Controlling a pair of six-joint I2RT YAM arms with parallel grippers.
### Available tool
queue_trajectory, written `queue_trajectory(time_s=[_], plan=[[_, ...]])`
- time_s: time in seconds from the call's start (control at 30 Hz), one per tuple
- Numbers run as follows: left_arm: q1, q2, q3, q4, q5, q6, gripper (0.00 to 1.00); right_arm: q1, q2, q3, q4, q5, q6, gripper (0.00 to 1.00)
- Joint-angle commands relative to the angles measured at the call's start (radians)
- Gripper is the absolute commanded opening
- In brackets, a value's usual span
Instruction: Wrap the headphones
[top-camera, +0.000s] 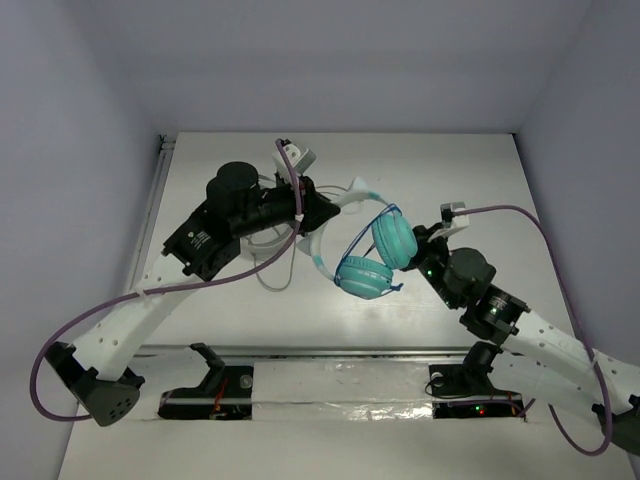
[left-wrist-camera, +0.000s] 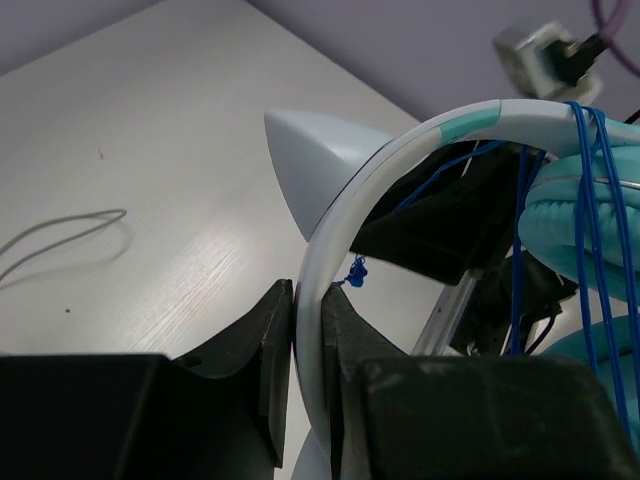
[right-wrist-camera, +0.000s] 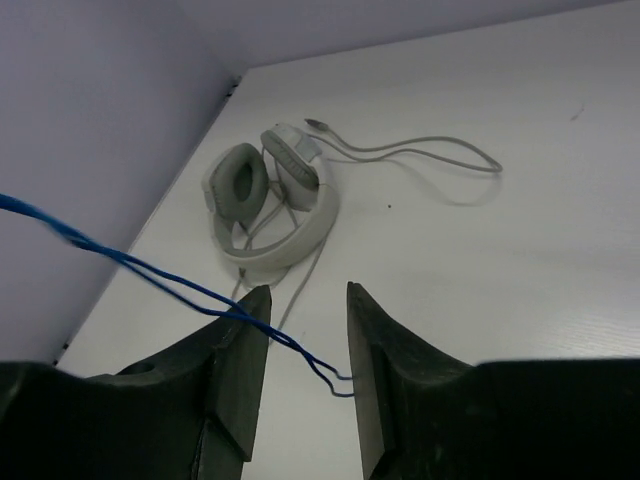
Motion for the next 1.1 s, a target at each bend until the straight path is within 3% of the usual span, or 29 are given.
queue_trajectory(time_s=[0.0, 0.23, 0.53, 0.6, 0.77, 0.9, 0.97, 1.0, 1.07], plan=[[0.0, -0.023, 0.092, 0.16, 0.044, -0.084, 0.0, -0.041, -0.004, -0.05, 0.101, -0.033, -0.01, 0.43], [0.0, -0.01, 0.164, 0.112, -0.017, -0.095, 0.0, -0.081, -0.012, -0.083, 0.128, -0.075, -0.001, 0.41], [0.0, 0.026, 0.233, 0.097, -0.061, -0.121, 0.0, -0.081, -0.004, -0.129, 0.138, -0.144, 0.036, 0.46], [0.0, 0.042, 0.25, 0.086, -0.059, -0.124, 0.0, -0.081, -0.007, -0.135, 0.136, -0.145, 0.039, 0.4], [0.009, 0.062, 0.253, 0.092, -0.071, -0.147, 0.0, -0.081, -0.011, -0.14, 0.133, -0.138, 0.046, 0.07], [0.009, 0.088, 0.21, 0.176, -0.093, -0.216, 0.0, -0.081, 0.012, -0.149, 0.153, -0.144, 0.057, 0.01], [0.009, 0.095, 0.172, 0.207, -0.175, -0.298, 0.0, -0.081, 0.037, -0.149, 0.161, -0.154, 0.072, 0.0], [0.009, 0.091, 0.137, 0.304, -0.215, -0.332, 0.0, -0.081, 0.045, -0.152, 0.167, -0.165, 0.08, 0.0], [0.009, 0.083, -0.009, 0.388, -0.319, -0.441, 0.0, -0.081, 0.063, -0.164, 0.187, -0.187, 0.117, 0.0]])
